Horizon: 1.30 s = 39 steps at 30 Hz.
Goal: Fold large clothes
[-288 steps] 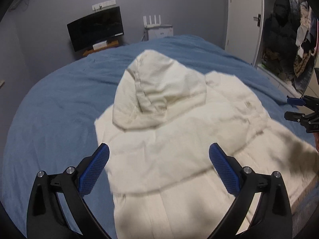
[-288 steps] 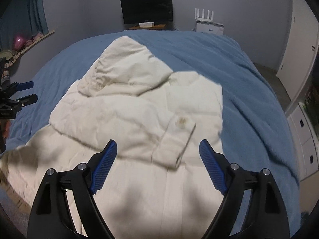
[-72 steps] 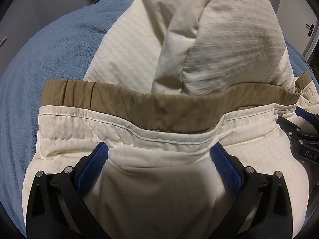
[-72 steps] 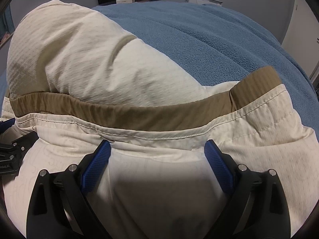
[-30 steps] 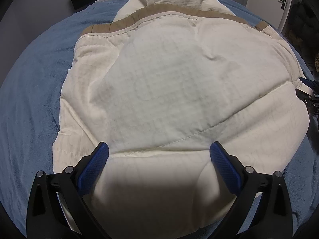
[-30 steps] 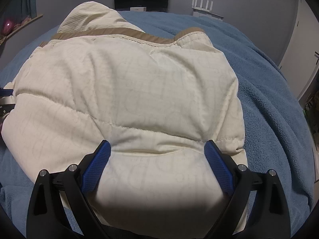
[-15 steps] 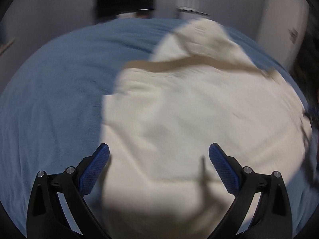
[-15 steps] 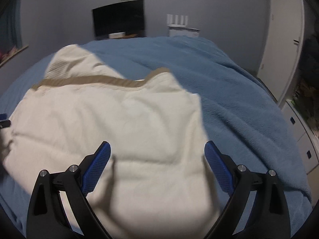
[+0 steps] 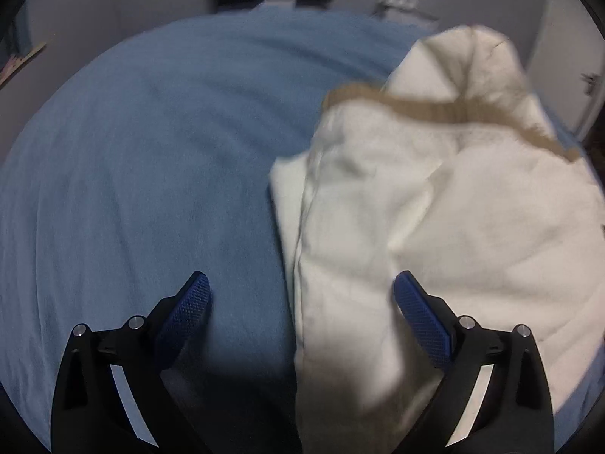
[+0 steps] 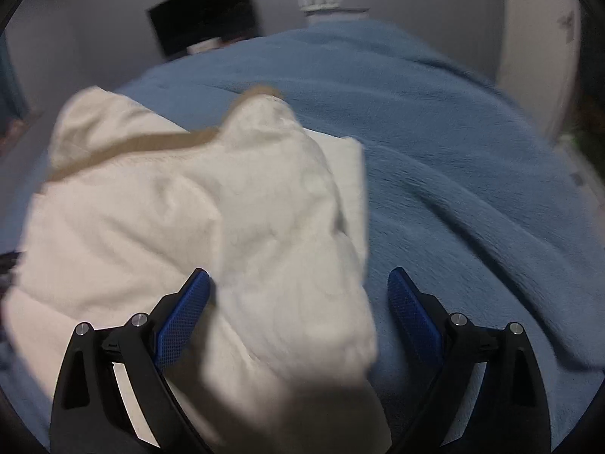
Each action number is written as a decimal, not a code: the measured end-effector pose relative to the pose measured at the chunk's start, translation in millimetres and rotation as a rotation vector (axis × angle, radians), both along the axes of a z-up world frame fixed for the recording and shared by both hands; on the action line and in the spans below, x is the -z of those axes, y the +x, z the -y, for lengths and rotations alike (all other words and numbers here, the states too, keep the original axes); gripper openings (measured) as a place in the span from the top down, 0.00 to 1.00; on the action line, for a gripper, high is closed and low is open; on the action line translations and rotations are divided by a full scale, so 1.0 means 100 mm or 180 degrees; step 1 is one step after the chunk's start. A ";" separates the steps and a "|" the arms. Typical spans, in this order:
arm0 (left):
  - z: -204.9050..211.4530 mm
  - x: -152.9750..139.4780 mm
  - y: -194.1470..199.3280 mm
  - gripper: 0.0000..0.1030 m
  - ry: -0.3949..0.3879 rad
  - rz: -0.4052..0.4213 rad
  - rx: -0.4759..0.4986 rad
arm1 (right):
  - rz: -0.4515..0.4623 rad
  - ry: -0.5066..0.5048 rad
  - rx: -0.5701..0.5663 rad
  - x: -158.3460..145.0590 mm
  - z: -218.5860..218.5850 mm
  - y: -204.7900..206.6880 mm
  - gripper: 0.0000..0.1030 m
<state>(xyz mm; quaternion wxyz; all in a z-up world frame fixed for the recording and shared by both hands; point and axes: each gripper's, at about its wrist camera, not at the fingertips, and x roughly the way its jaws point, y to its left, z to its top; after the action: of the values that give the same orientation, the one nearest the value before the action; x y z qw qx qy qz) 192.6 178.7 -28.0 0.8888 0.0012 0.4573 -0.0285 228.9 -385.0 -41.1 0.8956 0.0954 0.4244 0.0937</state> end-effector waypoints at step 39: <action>-0.13 0.11 0.35 0.87 -0.1295 0.0108 0.0871 | -0.0068 0.0635 -0.0717 -0.09 0.03 0.65 0.88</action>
<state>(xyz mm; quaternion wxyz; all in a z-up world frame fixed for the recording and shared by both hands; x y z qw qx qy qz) 227.8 191.5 -39.5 0.8662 -0.1153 0.4227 -0.2401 293.8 -387.9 -31.8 0.8608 0.1367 0.4305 0.2343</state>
